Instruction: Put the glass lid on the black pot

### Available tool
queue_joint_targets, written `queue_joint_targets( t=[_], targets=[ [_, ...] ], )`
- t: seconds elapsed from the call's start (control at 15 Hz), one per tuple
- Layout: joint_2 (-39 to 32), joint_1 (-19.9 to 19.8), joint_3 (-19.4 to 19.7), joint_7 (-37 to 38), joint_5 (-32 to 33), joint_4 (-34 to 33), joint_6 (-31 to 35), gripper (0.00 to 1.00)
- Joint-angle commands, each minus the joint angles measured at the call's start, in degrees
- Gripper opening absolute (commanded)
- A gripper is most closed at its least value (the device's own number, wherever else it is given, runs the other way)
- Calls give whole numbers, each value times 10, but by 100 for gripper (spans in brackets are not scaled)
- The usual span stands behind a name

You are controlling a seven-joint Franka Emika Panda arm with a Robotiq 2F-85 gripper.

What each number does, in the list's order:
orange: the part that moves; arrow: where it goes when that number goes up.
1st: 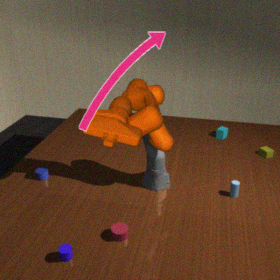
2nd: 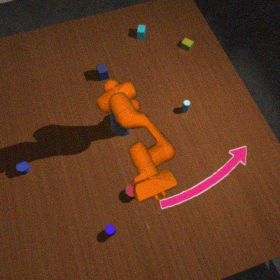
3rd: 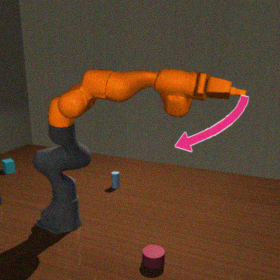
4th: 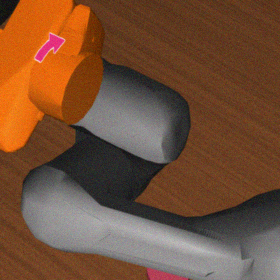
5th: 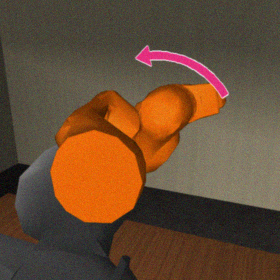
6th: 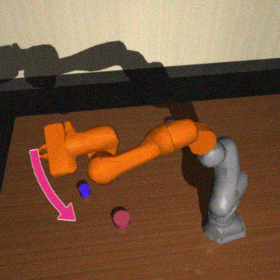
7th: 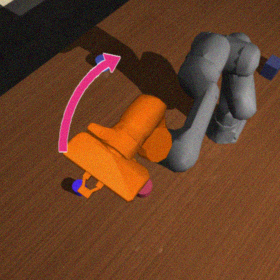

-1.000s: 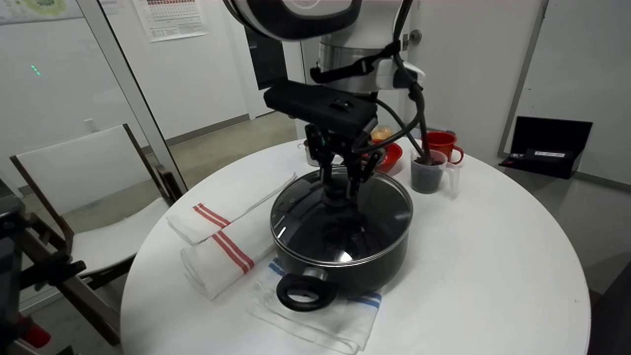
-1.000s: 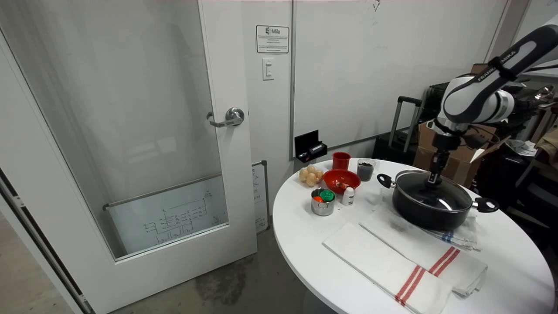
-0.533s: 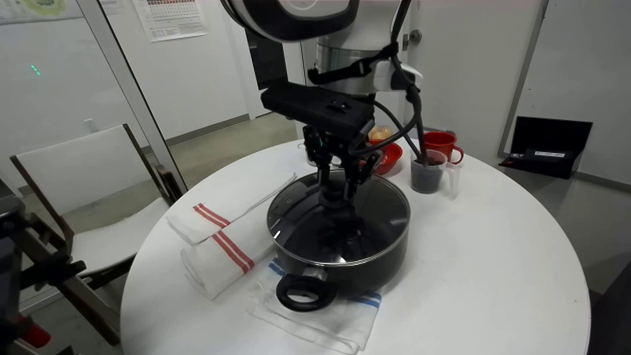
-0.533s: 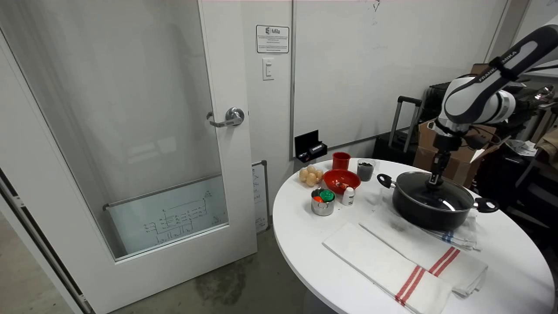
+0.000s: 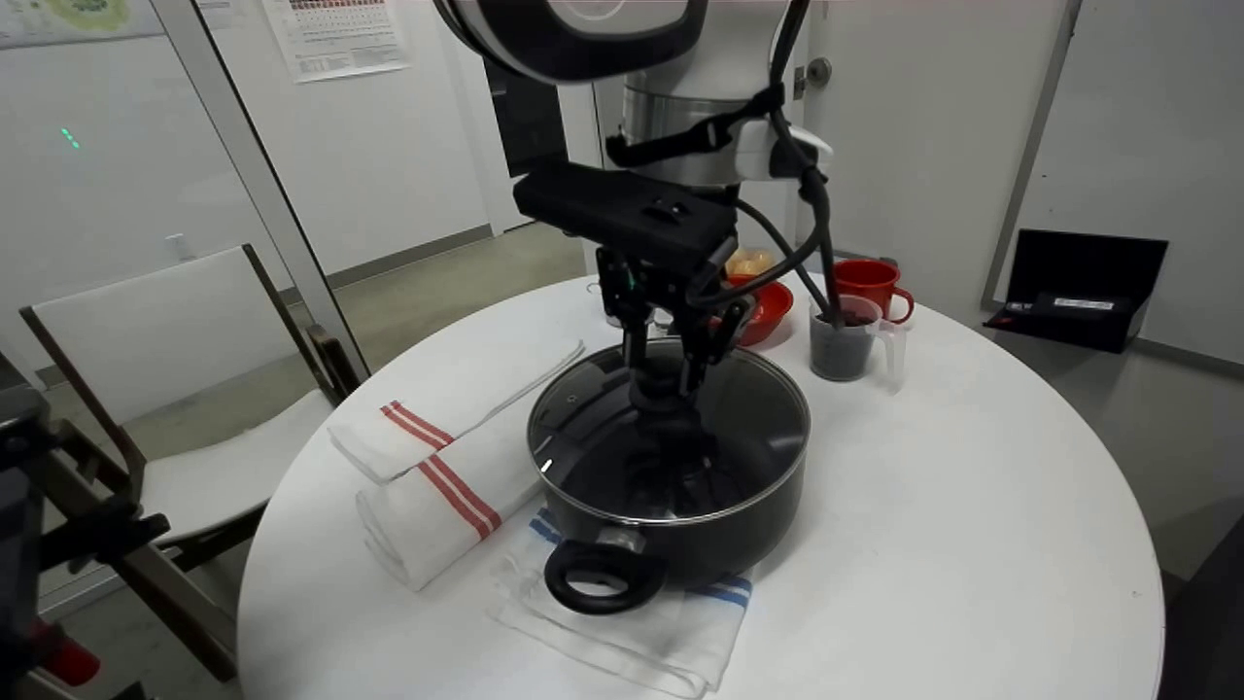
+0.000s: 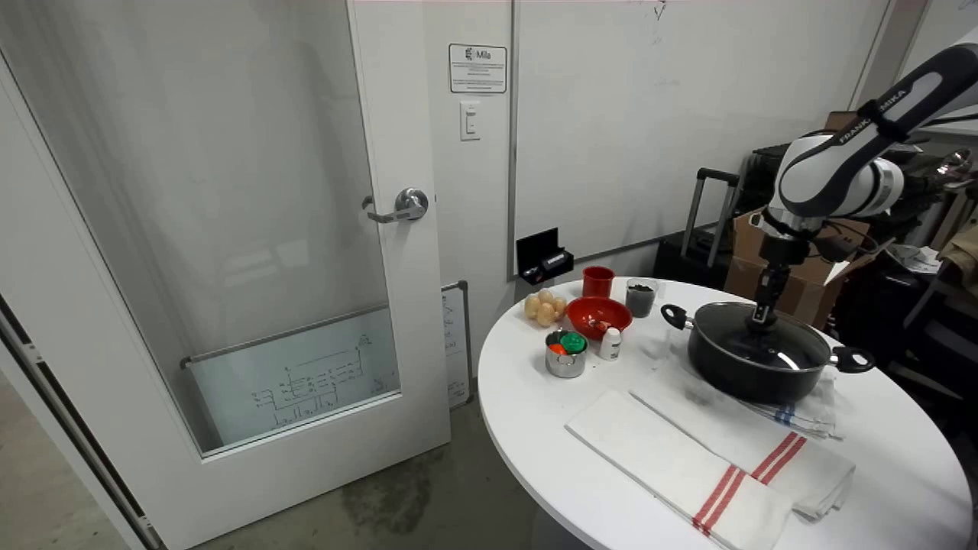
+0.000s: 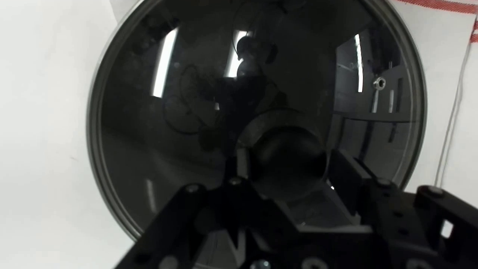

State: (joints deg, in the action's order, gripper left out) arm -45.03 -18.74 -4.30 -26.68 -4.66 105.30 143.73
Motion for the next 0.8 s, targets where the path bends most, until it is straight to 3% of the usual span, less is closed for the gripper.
queue_joint_targets(
  t=[0.0,0.13,0.73],
  targets=[
    [23,4,1,9,-2,16,-3,88],
    [28,6,1,10,-1,19,1,99],
    [48,13,3,12,-1,29,-1,100]
  ],
)
